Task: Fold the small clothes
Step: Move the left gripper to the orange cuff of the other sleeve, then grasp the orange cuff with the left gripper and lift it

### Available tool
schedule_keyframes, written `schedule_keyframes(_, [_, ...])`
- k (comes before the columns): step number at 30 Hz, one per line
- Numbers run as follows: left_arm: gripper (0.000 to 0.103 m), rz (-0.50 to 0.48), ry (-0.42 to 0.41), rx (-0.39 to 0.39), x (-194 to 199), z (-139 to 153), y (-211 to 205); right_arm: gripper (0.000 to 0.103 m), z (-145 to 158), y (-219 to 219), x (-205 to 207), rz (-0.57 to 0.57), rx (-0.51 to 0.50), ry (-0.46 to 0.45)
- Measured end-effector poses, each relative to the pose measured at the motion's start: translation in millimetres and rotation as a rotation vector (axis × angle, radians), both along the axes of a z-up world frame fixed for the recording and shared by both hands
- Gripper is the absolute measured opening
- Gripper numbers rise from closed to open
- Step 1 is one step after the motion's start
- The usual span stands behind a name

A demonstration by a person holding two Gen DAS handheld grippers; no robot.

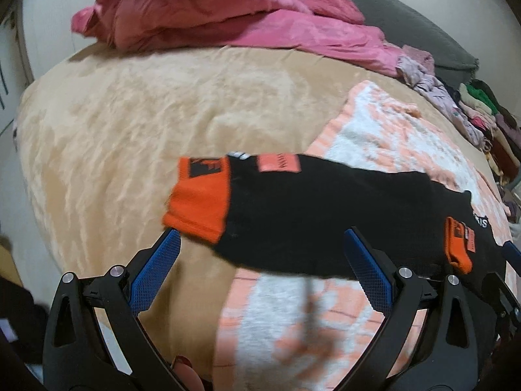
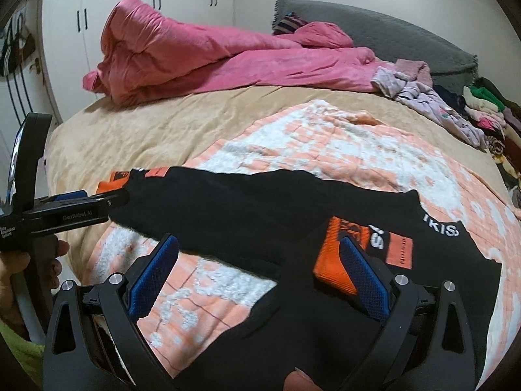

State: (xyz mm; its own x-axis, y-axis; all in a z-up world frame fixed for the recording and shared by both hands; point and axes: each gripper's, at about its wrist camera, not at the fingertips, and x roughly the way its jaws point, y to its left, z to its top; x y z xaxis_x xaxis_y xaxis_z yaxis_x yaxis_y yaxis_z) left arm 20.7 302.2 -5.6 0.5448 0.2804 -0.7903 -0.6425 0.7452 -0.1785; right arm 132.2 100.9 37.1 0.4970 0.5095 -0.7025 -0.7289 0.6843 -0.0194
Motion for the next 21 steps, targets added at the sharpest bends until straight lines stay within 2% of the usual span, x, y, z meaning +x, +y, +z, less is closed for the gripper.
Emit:
schedule_keyframes(5, [0.093,0.055,0.005,-0.052,-12.7,-14.7,18.6,0.099,-9.1,13.2,-1.2,0.021,-0.027,0.005])
schedule_keyframes(8, [0.079,0.074,-0.029,-0.140,-17.9,-23.6,28.1,0.099,-11.5,17.7,-3.4,0.030,-0.023,0.011])
schedule_keyframes(10, [0.063,0.086,-0.037,-0.172,-18.4,-29.4,30.9,0.099,-13.0,18.3,-4.1,0.031,-0.022,0.016])
schedule_keyframes(19, [0.056,0.142,-0.091,-0.198,-4.4,-33.6,40.9,0.098,-20.3,0.4,2.7,-0.024,-0.012,0.052])
schedule_keyframes(20, [0.053,0.151,-0.093,-0.192,-0.6,-34.3,43.2,0.098,-20.6,-1.4,3.8,-0.030,-0.010,0.055])
schedule_keyframes(21, [0.046,0.162,-0.090,-0.186,1.6,-35.6,45.1,0.098,-20.8,-5.4,5.8,-0.041,-0.008,0.059])
